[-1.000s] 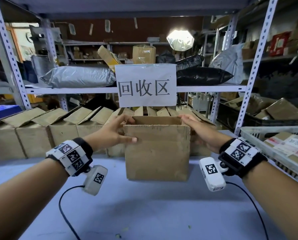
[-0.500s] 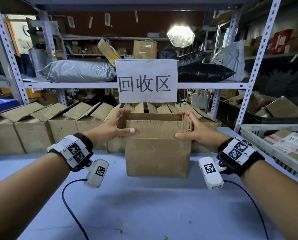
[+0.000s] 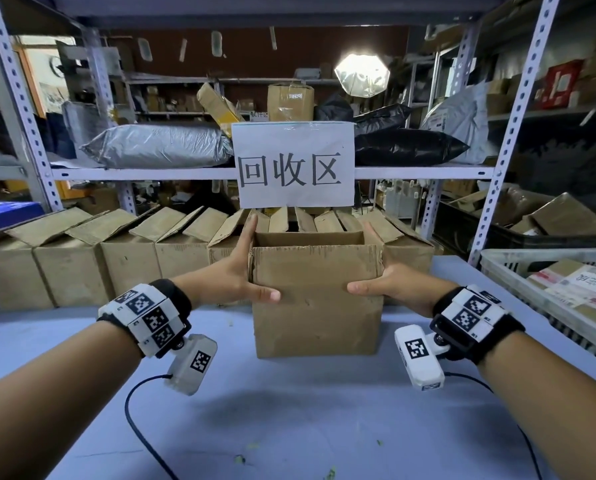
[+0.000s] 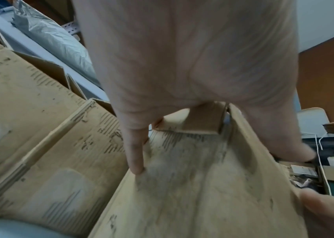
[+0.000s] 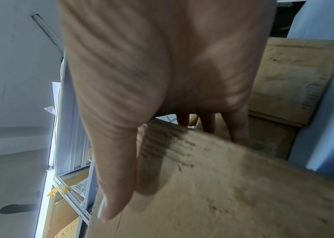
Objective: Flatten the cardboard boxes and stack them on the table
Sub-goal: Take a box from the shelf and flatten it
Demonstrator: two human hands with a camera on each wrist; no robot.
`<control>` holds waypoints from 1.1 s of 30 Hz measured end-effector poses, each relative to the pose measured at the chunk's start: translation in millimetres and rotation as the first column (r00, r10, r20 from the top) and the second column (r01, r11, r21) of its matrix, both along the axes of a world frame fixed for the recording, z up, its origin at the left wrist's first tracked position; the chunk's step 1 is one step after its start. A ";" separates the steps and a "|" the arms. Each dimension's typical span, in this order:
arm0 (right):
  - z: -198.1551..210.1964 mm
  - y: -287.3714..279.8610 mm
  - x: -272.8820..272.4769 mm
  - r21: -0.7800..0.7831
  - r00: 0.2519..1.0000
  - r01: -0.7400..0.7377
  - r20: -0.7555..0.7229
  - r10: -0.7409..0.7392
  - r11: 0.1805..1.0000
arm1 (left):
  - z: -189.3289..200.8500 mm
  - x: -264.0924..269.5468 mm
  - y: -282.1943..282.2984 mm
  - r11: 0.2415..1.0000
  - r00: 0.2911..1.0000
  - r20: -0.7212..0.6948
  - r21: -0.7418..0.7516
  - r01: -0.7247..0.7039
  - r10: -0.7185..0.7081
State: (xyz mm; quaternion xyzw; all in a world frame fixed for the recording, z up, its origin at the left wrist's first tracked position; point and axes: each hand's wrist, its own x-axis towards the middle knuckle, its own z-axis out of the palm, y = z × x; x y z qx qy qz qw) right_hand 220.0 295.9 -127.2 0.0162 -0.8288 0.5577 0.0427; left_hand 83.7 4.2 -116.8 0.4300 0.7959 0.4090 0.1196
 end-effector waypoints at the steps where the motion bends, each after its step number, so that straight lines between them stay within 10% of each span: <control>1: -0.7 -0.9 0.5 0.004 1.000 0.003 0.011 -0.003 1.000 | -1.3 2.3 0.5 1.000 1.000 0.001 -0.001 -0.008 0.008; 12: 6.8 4.8 3.1 -0.201 0.974 0.133 -0.157 -0.166 0.971 | 9.2 7.4 4.8 0.925 0.993 0.041 0.360 -0.117 0.110; 19: 13.6 -15.1 9.5 -0.425 0.936 0.133 -0.243 -0.255 0.895 | 24.9 36.7 14.8 0.663 0.912 0.394 0.652 -0.367 0.118; 23: 14.7 -48.0 8.7 -0.553 0.961 0.009 -0.225 -0.160 0.833 | 18.9 58.3 27.5 0.676 0.848 0.529 0.629 -0.385 -0.010; 29: 26.0 -45.7 22.2 -0.621 0.990 0.065 -0.058 -0.128 0.781 | 18.4 76.1 -3.0 0.823 0.940 -0.003 0.485 -0.296 0.340; 33: 25.8 -43.1 36.3 -0.652 0.996 0.089 0.082 -0.047 0.753 | 12.2 95.2 -20.2 0.816 0.934 -0.170 0.550 -0.175 0.315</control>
